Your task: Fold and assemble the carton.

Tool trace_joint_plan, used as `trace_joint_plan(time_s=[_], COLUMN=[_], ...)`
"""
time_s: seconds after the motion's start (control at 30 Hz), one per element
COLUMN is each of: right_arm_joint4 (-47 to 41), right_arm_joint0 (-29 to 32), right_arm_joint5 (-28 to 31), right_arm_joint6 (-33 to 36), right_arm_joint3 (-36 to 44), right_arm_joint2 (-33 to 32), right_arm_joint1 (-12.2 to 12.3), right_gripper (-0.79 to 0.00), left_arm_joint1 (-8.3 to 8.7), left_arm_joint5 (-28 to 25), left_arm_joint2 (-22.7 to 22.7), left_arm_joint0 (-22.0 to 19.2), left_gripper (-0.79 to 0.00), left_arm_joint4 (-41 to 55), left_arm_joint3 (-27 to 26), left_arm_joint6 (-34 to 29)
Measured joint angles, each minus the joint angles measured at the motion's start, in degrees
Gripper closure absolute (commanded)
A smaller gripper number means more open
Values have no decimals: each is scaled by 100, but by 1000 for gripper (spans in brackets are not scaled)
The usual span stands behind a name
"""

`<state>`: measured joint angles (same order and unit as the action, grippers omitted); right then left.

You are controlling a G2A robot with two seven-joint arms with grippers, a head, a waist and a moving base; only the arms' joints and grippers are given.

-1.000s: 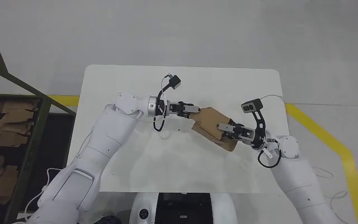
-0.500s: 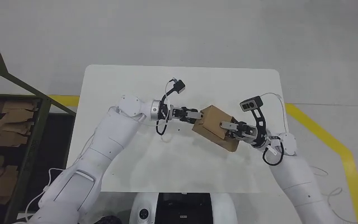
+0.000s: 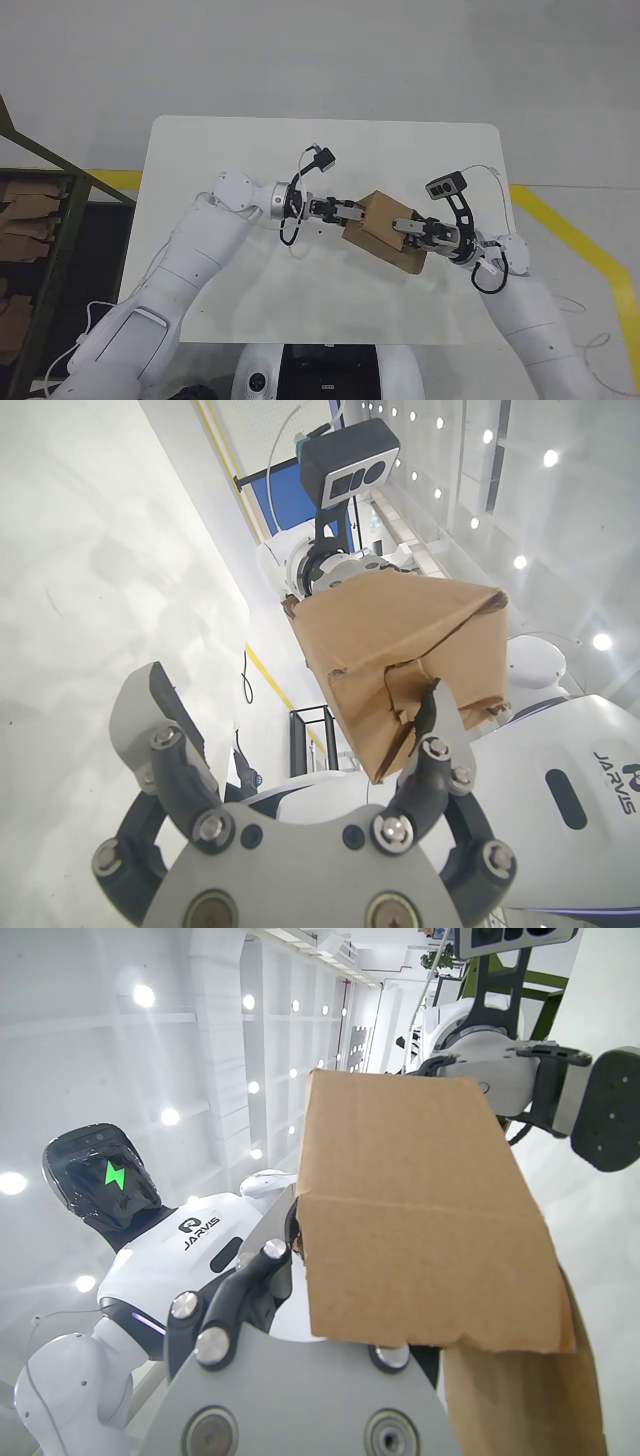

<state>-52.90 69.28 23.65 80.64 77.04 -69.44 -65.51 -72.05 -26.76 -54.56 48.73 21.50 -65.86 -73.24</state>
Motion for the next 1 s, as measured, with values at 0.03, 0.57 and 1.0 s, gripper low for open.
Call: trace_joint_plan(time_s=[0.03,0.57,1.0], right_arm_joint4=[13,99,99], right_arm_joint0=[3,1,76], right_arm_joint5=[-4,-29,-40], right_arm_joint6=[4,28,41], right_arm_joint3=[-3,-46,8], right_arm_joint2=[-2,1,-131], right_arm_joint1=[-4,-59,-72], right_gripper=[0,0,0], left_arm_joint1=[1,3,-19], left_arm_joint5=[0,33,-89], left_arm_joint2=[8,110,153], left_arm_joint0=[-2,-37,-91], left_gripper=[-785,-785,-785], left_arm_joint4=[0,11,207], left_arm_joint3=[-10,-69,65], left_arm_joint6=[-3,-11,52])
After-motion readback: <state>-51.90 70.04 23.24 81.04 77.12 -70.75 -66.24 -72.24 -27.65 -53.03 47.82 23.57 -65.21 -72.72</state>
